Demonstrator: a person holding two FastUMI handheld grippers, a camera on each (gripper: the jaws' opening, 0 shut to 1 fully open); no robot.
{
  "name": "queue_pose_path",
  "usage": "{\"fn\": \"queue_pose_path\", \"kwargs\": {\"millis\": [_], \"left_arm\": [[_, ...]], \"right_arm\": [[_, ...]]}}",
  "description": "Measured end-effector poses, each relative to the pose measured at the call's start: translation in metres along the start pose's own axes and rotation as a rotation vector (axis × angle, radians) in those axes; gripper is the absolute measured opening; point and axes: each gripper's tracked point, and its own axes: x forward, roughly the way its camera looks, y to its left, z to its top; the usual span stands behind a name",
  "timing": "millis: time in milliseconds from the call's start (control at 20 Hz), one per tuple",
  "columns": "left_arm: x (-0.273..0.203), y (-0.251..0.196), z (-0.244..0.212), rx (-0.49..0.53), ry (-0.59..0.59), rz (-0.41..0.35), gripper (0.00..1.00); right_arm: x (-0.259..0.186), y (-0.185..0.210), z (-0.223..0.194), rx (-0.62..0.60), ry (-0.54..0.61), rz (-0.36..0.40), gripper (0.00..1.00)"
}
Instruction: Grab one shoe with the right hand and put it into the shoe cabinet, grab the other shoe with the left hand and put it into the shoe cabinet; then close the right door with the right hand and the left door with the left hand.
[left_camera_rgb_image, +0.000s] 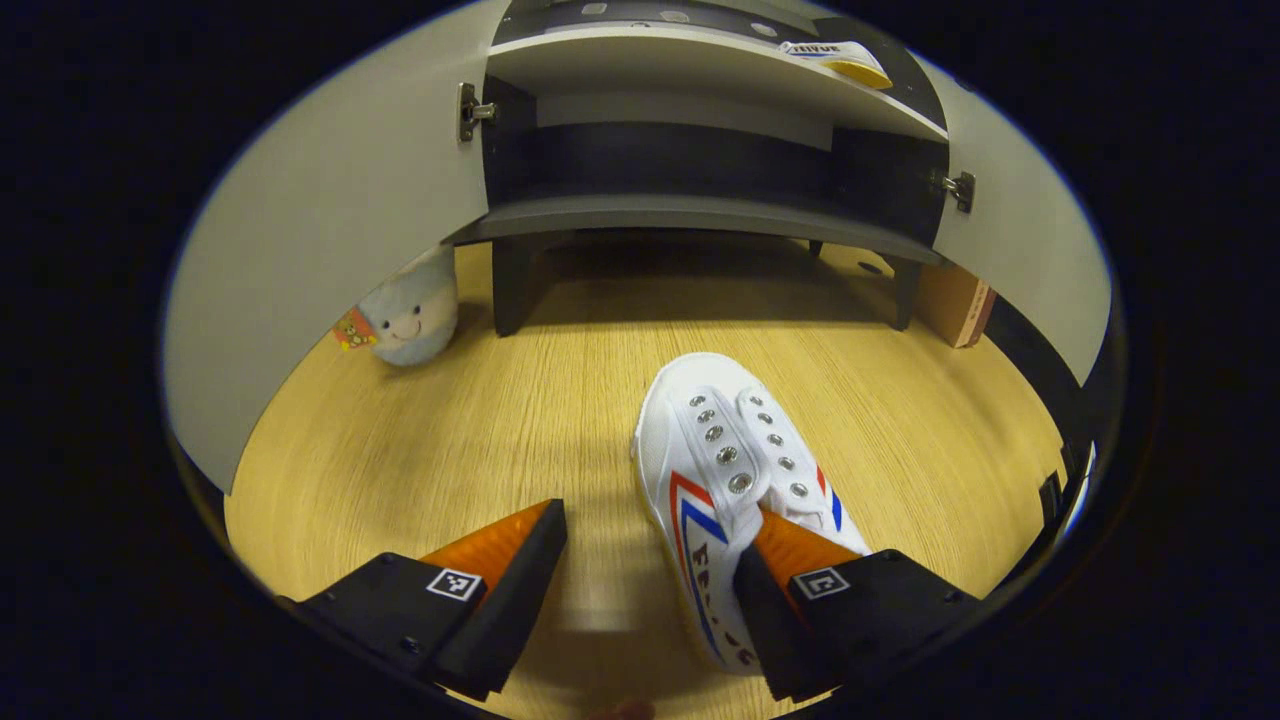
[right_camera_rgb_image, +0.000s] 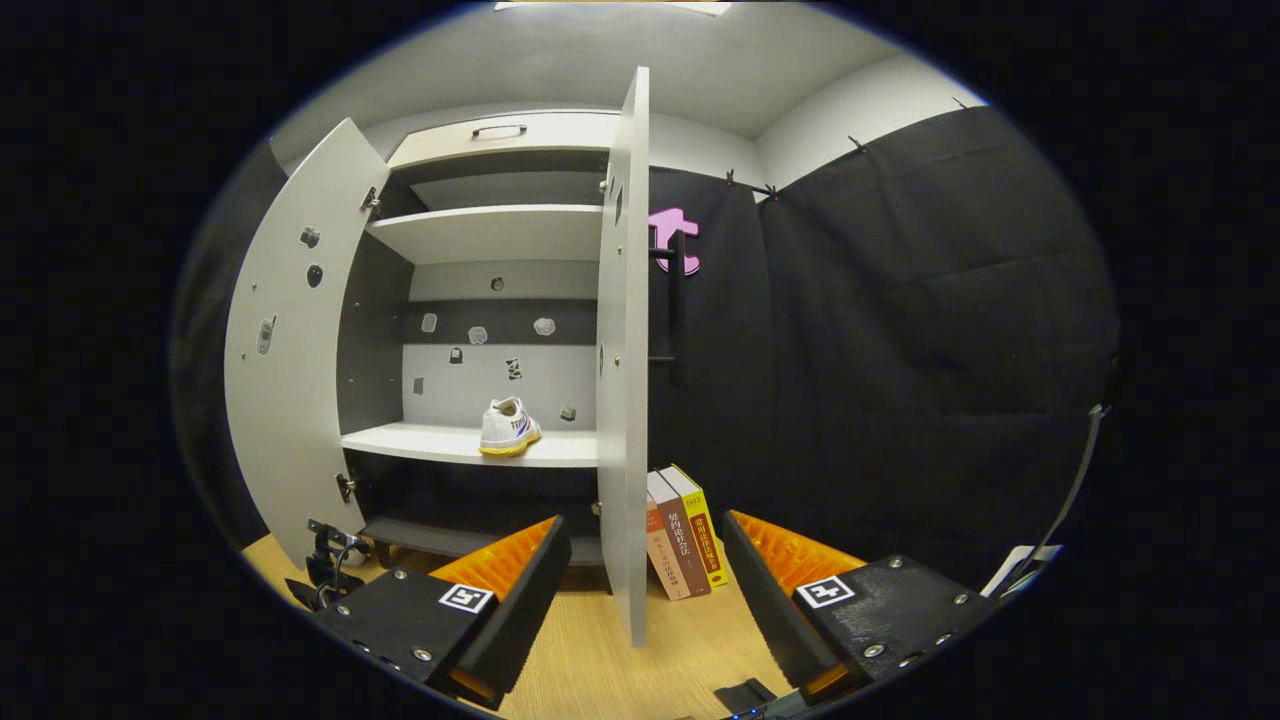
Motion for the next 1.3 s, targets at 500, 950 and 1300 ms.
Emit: {"fn": "queue_pose_path", "kwargs": {"millis": [500, 950, 1300], "left_arm": [[0.016, -0.005, 0.012, -0.044, -0.115, 0.021, 0.42], [-0.059, 0.006, 0.091, -0.183, -0.202, 0.059, 0.12], [-0.178, -0.003, 0.281, -0.206, -0.454, -0.002, 0.12]], "right_arm": [[0.001, 0.01, -0.008, 0.011, 0.035, 0.019, 0.94], [0.001, 0.014, -0.002, 0.021, 0.016, 0.03, 0.94], [0.001, 0.02, 0.004, 0.015, -0.009, 0.054, 0.94]]}}
